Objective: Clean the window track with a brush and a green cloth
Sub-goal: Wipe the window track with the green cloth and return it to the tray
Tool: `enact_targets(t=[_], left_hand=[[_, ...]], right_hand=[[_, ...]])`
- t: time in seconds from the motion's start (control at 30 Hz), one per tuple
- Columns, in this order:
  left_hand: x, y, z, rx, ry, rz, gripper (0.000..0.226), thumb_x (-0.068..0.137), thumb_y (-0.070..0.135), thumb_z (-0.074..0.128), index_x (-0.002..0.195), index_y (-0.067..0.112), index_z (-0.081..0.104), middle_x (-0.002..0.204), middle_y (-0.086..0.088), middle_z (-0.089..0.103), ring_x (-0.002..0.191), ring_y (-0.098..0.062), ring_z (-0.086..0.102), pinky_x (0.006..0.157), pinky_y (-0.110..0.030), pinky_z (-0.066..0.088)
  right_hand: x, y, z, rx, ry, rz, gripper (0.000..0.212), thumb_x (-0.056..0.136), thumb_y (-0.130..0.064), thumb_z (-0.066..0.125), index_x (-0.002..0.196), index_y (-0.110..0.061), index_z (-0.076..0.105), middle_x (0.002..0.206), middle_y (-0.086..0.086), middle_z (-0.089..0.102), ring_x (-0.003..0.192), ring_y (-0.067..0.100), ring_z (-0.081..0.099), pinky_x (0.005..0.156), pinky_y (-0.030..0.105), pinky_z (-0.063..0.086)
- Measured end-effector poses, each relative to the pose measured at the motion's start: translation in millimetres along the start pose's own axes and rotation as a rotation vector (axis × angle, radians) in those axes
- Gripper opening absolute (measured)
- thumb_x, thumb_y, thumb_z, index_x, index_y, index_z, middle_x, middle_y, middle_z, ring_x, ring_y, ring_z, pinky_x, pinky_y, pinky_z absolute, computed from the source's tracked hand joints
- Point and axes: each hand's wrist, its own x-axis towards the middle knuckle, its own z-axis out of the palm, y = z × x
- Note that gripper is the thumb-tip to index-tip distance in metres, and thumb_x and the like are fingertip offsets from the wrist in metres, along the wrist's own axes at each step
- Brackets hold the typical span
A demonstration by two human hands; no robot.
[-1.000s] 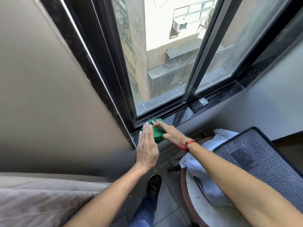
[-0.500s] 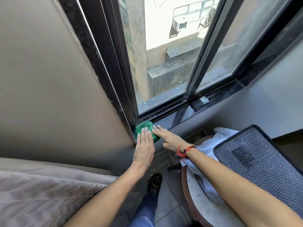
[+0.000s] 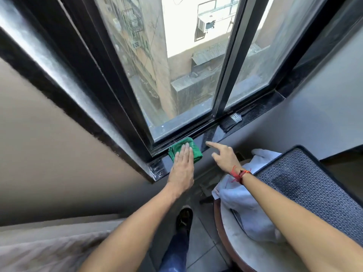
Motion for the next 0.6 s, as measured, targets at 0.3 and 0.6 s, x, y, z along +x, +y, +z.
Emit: enact_targets(t=[0.3,0.6], left_hand=[[100.9,62.4,-18.2,-0.102,0.036,0.110,0.103,0.085,0.015,0.065,0.156,-0.005,-0.007,0.166,-0.025,-0.014,0.155,-0.036,-0.011,0.128,-0.050,0.005],[115.6,72.3,-15.8,-0.113,0.077,0.113,0.105,0.078,0.020,0.062,0.157,-0.005,-0.004,0.167,-0.024,-0.011,0.156,-0.035,-0.009,0.128,-0.049,0.007]], right_hand=[[72.0,26.3,-58.4,0.552,0.624,0.398,0.026,0.085,-0.005,0.052,0.097,-0.010,0.075,0.091,0.012,0.080,0.083,0.029,0.076,0.086,0.047,0.062],[140.5,36.4,-89.1,0.551,0.642,0.684,0.026,0.079,-0.017,0.076,0.084,0.006,0.064,0.103,0.025,0.072,0.095,0.042,0.073,0.084,0.055,0.060]])
